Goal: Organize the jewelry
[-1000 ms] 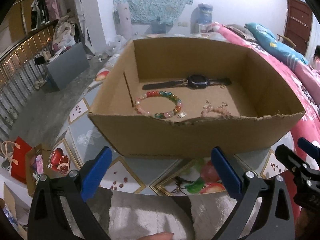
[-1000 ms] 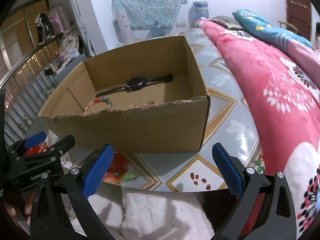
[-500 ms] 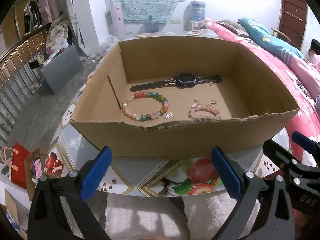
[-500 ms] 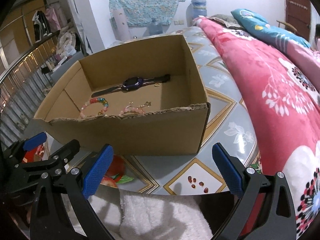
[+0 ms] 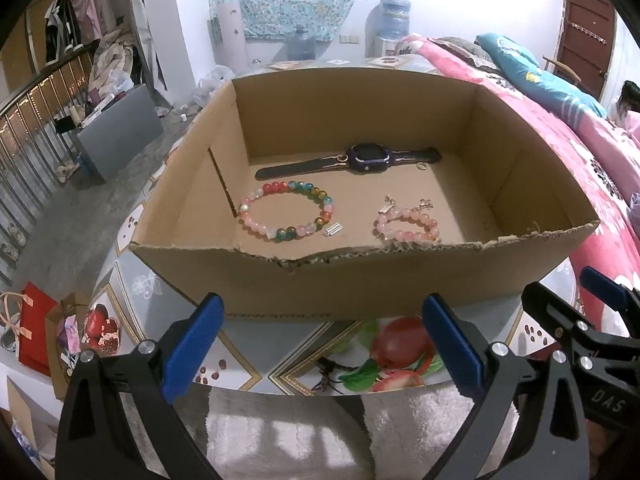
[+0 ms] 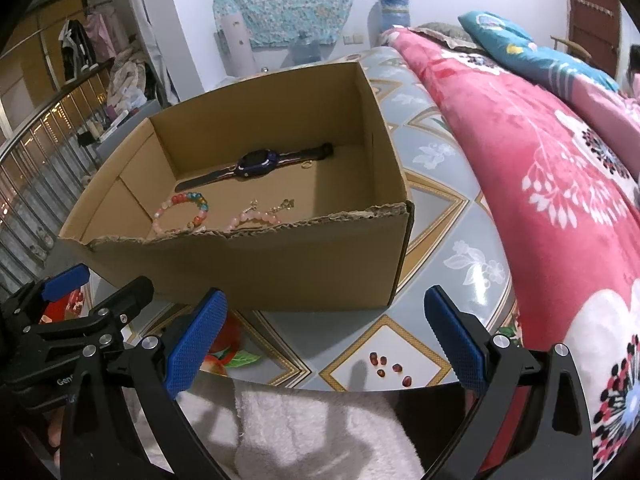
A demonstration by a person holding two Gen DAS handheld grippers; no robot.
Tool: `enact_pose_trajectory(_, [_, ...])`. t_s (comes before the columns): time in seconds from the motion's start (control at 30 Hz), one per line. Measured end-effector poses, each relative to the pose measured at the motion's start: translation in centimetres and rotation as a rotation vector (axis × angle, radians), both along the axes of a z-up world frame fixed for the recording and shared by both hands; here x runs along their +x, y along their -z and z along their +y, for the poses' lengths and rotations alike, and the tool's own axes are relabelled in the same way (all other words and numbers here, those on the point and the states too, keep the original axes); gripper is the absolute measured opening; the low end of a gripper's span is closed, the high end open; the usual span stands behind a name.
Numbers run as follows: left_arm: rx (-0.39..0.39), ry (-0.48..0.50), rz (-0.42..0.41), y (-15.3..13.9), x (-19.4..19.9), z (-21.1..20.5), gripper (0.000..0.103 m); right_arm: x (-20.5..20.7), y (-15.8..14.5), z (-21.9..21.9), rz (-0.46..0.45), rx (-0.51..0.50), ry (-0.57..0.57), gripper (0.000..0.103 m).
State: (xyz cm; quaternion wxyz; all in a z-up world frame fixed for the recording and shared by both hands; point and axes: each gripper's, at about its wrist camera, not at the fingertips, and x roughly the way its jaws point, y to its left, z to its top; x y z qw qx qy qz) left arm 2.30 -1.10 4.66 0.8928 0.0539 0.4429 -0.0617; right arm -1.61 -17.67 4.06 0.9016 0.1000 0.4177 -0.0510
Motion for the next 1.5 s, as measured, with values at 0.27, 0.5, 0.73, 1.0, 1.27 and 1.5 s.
enact_pose_trajectory(0.27, [-0.002,-0.001,0.006,0.16,0.17,-0.10,0.097,0.29,0.08,-0.15,0.010,0.003,0.002,0.095])
enact_pose_trajectory(0.5, [-0.006,-0.002,0.012,0.30,0.30,-0.11,0.097,0.41,0.13,-0.28,0.016,0.004,-0.001,0.095])
enact_pose_trajectory(0.73, [-0.010,-0.003,0.015,0.40,0.41,-0.09,0.097,0.50,0.15,-0.25,0.018,0.003,-0.002,0.095])
enact_pose_trajectory(1.0, [-0.010,-0.003,0.015,0.39,0.40,-0.09,0.097,0.51,0.14,-0.22,0.019,0.003,-0.003,0.095])
enact_pose_trajectory(1.27, [-0.010,-0.003,0.017,0.38,0.43,-0.05,0.097,0.53,0.14,-0.26,0.021,0.002,-0.002,0.095])
enact_pose_trajectory(1.5, [-0.010,-0.003,0.017,0.37,0.45,-0.03,0.097,0.51,0.17,-0.22,0.021,0.003,-0.003,0.095])
